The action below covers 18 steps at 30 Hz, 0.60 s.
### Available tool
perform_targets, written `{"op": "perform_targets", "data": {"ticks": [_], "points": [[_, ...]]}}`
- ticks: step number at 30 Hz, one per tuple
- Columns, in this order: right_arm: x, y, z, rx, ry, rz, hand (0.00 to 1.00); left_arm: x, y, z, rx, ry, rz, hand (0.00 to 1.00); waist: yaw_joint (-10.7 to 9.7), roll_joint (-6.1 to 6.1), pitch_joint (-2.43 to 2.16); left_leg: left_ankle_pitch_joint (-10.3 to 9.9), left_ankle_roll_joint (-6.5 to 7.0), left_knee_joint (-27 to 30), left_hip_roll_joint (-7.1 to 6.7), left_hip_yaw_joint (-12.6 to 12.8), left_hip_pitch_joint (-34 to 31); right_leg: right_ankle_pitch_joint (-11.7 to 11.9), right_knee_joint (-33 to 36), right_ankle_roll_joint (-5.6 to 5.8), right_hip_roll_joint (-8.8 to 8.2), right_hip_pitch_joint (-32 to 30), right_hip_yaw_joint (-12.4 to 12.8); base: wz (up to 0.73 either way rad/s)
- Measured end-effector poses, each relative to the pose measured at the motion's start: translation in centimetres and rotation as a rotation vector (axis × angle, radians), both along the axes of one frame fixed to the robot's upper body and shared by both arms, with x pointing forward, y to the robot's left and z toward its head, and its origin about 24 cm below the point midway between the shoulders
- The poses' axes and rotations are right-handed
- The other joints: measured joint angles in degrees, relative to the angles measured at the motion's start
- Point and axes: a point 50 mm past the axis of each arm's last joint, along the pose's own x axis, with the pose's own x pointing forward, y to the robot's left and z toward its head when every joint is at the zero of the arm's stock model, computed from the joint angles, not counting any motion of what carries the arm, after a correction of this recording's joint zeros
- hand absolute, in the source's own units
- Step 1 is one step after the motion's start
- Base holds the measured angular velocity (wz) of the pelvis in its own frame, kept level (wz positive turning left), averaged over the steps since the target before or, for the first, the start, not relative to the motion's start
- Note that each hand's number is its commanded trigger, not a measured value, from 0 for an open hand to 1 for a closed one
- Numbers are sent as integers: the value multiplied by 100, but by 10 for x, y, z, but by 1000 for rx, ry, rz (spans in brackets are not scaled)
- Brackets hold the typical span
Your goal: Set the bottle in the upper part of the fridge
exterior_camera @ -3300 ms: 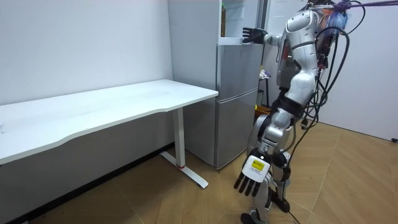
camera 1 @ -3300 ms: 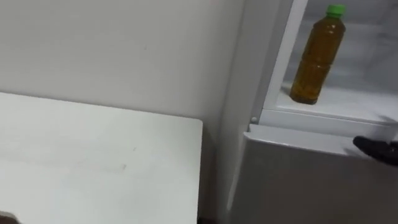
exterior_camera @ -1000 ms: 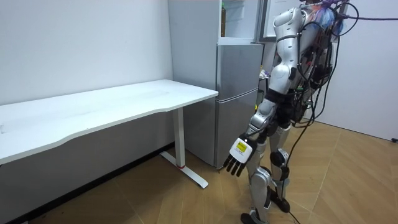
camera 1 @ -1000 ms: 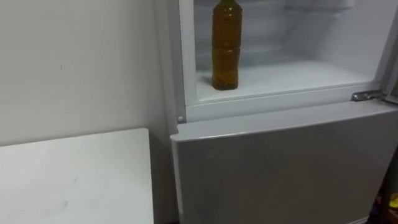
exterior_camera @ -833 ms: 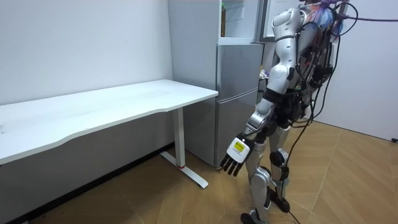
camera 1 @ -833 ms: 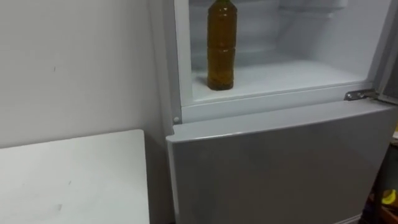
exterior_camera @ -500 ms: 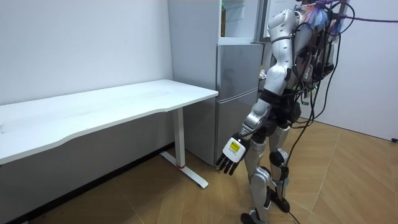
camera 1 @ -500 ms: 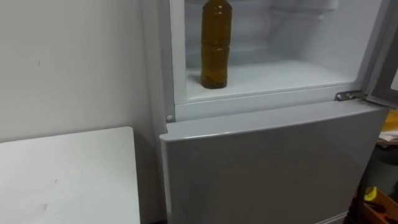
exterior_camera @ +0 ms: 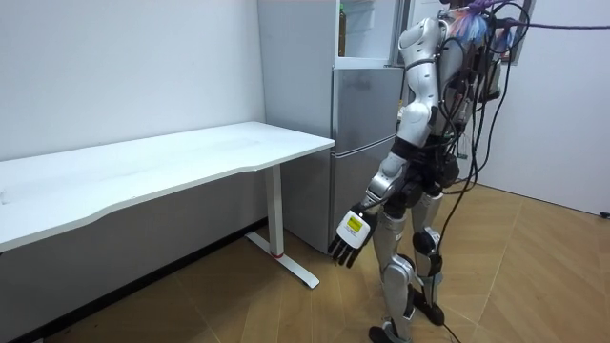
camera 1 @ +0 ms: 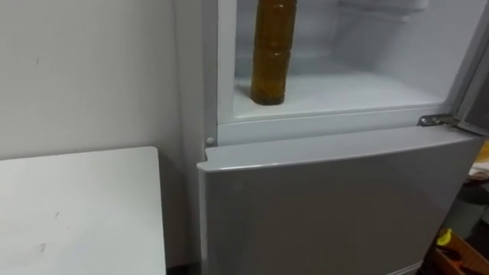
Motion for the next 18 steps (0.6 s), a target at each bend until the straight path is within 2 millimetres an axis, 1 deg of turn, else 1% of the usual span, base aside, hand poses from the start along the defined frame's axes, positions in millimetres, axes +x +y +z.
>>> {"op": "perform_targets", "data": {"ticks": [2, 4, 6, 8, 10, 12, 16, 17, 18], "points": [[7, -1, 14, 0, -42, 10, 0, -4, 1, 1, 3, 11, 1, 0, -10, -41, 0, 0, 0, 3, 5, -1, -1, 1, -6, -2, 7, 1, 1, 0], [9, -1, 15, 18, -48, 6, 0, -5, 0, 0, 0, 17, -2, 0, -4, -59, 2, 0, 0, 5, 8, 0, -1, 4, -2, -5, 10, 2, 1, 0], [14, 0, 19, 23, -69, 12, 0, -5, 0, 0, -2, 23, -2, 0, -45, -40, -1, 0, 0, 30, 12, -3, -12, 8, 1, -11, 10, -6, 7, -2], [16, 2, 24, 28, -78, 11, 0, -3, 0, 0, 2, 13, 4, 0, -43, -33, -5, 0, 0, 37, 14, -1, -18, 8, 19, -11, 10, -12, 5, 0], [20, 4, 30, 47, -96, 8, 0, -3, 0, 0, 5, 18, -9, 0, -73, -6, -18, 0, 0, 37, 14, 3, -46, 8, 34, -11, 10, -9, 9, 0], [25, 6, 35, 63, -114, 7, 0, -3, 0, 0, 7, 24, -22, 0, -114, 19, -15, 0, 0, 37, 11, 12, -78, 10, 53, -13, 7, -27, 22, 0], [27, 7, 38, 64, -123, 13, 0, -2, -1, 0, 6, 20, -24, 0, -138, 31, -20, 0, 0, 35, 10, 14, -134, 11, 131, -15, -2, -136, 23, 0], [30, 8, 40, 71, -135, 15, 0, -3, -1, 0, 4, 21, -25, 0, -147, 46, -28, 0, 0, 34, 6, 17, -165, 11, 185, -15, -11, -187, 32, 0], [33, 9, 44, 78, -151, 18, 0, -2, -2, 0, 4, 21, -35, 0, -150, 60, -23, 0, 1, 31, 0, 20, -172, 11, 217, -15, -17, -217, 38, 0]]}}
